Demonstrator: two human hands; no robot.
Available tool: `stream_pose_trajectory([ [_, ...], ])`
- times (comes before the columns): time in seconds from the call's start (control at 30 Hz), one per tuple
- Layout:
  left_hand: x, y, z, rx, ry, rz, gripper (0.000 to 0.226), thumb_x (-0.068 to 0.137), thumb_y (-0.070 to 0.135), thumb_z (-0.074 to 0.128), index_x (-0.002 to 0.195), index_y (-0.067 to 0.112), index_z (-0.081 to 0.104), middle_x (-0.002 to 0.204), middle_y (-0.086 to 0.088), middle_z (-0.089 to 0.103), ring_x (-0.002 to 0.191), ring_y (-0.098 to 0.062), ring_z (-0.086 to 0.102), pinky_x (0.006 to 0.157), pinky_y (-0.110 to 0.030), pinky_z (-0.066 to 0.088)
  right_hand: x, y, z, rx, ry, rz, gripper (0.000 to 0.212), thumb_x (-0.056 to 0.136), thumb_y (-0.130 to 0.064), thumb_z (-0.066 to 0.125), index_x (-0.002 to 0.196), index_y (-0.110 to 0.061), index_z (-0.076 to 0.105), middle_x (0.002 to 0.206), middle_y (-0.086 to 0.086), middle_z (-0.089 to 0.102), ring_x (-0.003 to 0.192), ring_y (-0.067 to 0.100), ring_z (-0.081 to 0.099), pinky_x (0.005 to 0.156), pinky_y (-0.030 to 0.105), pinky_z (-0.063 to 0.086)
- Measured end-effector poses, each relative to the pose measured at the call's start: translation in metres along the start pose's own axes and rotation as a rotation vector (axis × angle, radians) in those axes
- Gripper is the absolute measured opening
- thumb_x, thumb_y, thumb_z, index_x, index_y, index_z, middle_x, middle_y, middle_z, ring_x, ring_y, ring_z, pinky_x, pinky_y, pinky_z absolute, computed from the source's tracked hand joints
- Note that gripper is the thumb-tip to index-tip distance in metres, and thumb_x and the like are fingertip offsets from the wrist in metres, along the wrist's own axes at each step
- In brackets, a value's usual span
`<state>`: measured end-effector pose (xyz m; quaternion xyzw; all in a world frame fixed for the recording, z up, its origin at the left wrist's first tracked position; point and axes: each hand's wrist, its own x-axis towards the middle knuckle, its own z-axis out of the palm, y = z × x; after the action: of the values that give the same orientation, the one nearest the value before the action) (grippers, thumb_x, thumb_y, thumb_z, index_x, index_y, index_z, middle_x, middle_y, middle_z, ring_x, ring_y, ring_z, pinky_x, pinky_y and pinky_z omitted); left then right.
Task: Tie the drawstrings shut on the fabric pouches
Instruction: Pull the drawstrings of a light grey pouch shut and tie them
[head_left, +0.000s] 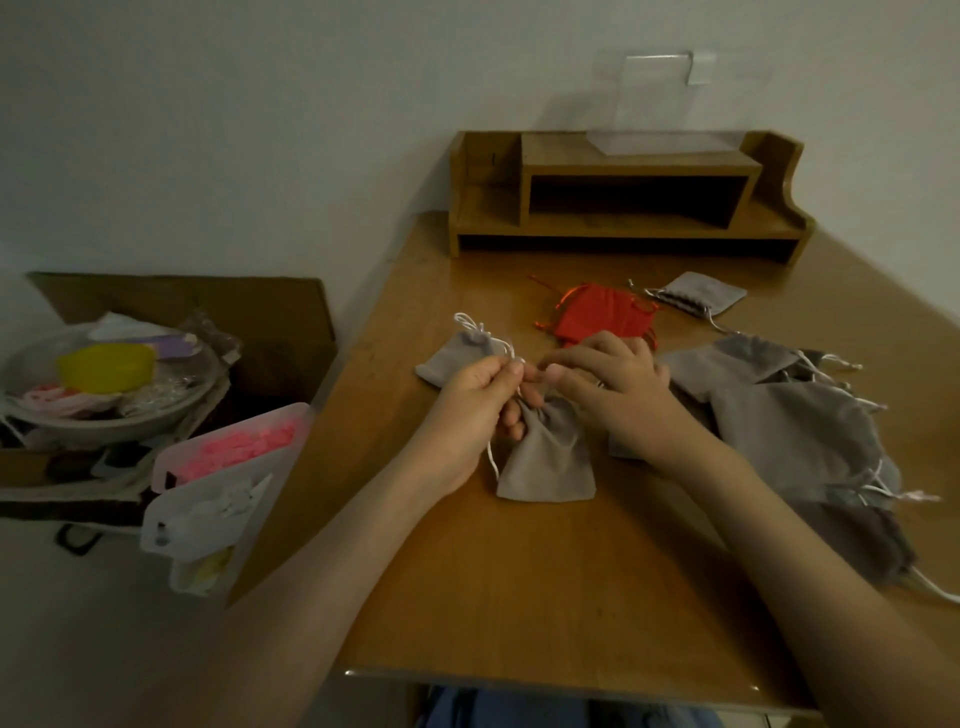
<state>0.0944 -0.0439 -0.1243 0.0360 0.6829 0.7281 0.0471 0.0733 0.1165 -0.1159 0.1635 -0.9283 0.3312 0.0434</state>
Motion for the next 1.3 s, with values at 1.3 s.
stream_pose_trajectory([
  [1.3,0.002,-0.008,-0.019,1.058,0.361,0.669,0.027,0.093,0.027,0.043,0.109,0.023,0.064,0.119,0.006,0.06,0.117,-0.011,0.039,0.096,-0.03,0.023,-0.003,-0.011,0.005,0.564,-0.223,0.055,0.014,0.089,-0.013,0.063,0.092,0.001,0.067,0.079,0.013,0.057,0.07,0.016,0.051,0.061,0.019,0.041],
])
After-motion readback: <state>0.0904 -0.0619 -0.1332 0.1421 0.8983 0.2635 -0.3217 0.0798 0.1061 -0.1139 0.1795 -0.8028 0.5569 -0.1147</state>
